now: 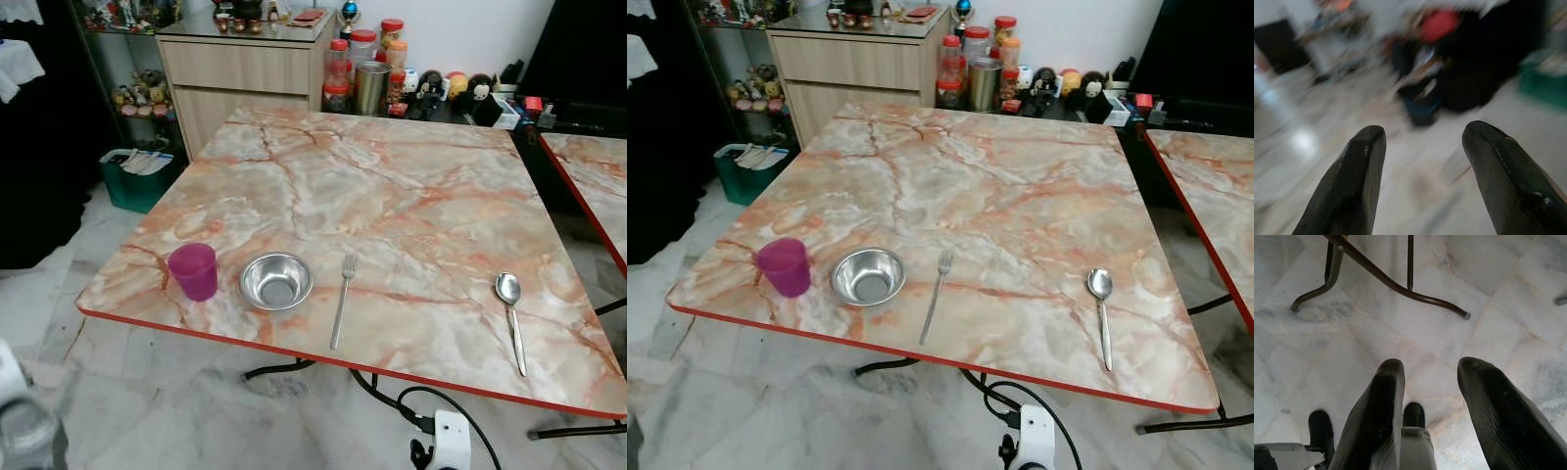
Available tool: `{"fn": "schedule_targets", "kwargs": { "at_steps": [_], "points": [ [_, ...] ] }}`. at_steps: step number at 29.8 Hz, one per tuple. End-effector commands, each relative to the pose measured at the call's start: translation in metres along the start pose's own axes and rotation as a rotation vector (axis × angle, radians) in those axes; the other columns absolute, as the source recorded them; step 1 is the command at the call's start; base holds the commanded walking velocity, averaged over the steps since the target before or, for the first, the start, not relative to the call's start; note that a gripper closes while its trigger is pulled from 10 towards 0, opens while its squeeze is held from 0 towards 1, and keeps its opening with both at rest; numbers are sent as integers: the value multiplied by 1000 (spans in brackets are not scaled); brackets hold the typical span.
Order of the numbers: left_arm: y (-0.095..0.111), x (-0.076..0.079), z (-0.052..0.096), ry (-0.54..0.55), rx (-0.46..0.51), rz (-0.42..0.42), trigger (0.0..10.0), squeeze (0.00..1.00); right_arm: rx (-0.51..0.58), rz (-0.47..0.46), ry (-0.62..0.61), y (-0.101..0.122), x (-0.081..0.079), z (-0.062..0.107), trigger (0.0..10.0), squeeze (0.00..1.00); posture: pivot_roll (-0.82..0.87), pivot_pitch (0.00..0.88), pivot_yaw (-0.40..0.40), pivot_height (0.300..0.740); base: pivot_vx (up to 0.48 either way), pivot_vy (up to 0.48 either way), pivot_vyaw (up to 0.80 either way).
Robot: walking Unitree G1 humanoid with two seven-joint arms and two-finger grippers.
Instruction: Setting the table
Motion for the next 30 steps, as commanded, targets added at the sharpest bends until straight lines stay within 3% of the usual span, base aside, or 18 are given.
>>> {"fn": "schedule_targets", "kwargs": {
  "at_steps": [1,2,3,4,7,8,13,16,17,18,24,25,26,30],
  "points": [
    [28,24,-3,-91,108,48,10000,0,-1,13,0,1,1,0,10000,0,128,0,-33,736,0,0,0],
    [38,32,-4,-118,145,58,10000,0,-1,13,-1,1,2,0,10000,0,124,0,-33,736,0,0,0],
    [63,50,-3,-183,232,92,10000,0,-3,12,-3,0,3,0,10000,0,121,0,-32,736,0,0,0],
    [63,50,-3,-183,232,92,10000,0,-3,12,-3,0,3,0,10000,0,121,0,-32,736,0,0,0],
    [96,81,3,-331,308,200,10000,0,-5,13,-6,-1,4,0,10000,0,111,0,-31,736,0,0,0],
    [109,97,10,-430,323,262,10000,0,-6,12,-8,-2,5,1,10000,0,107,0,-28,736,0,0,0],
    [130,123,27,-620,317,401,10000,0,-7,9,-13,-4,6,1,10000,0,99,0,-20,736,0,0,0],
    [134,127,30,-654,316,423,10000,0,-7,8,-14,-4,6,1,10000,0,99,0,-20,736,0,0,0],
    [143,141,44,-778,301,475,10000,0,-9,6,-14,-5,6,2,10000,0,97,0,-12,736,0,0,0],
    [158,160,72,-985,280,554,10000,0,-14,3,-13,-8,5,2,10000,0,99,0,-9,736,0,0,0],
    [164,172,104,-1185,225,629,10000,0,-18,-2,-11,-10,3,3,10000,0,100,0,-1,736,0,0,0],
    [163,174,110,-1221,212,628,10000,702,-19,-3,-11,-10,3,3,10000,0,101,0,0,736,0,0,0],
    [160,175,116,-1251,200,619,10000,1000,-19,-4,-10,-10,2,3,10000,0,101,0,2,736,0,0,0],
    [148,174,136,-1363,120,586,10000,1000,-20,-7,-8,-11,1,3,10000,0,105,0,6,736,0,0,0]
  ]
}}
Point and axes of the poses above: a point about 5 cm out from each wrist's last joint towards the gripper, its own z axis pointing back from the gripper into the wrist, its own y axis along the axis of the wrist's last joint, x = y × z, the point moved 2 cm from there along -z, pointing out of the wrist towards the gripper, and after that the axes turned 1 degree about -z, right-handed, at the moved point
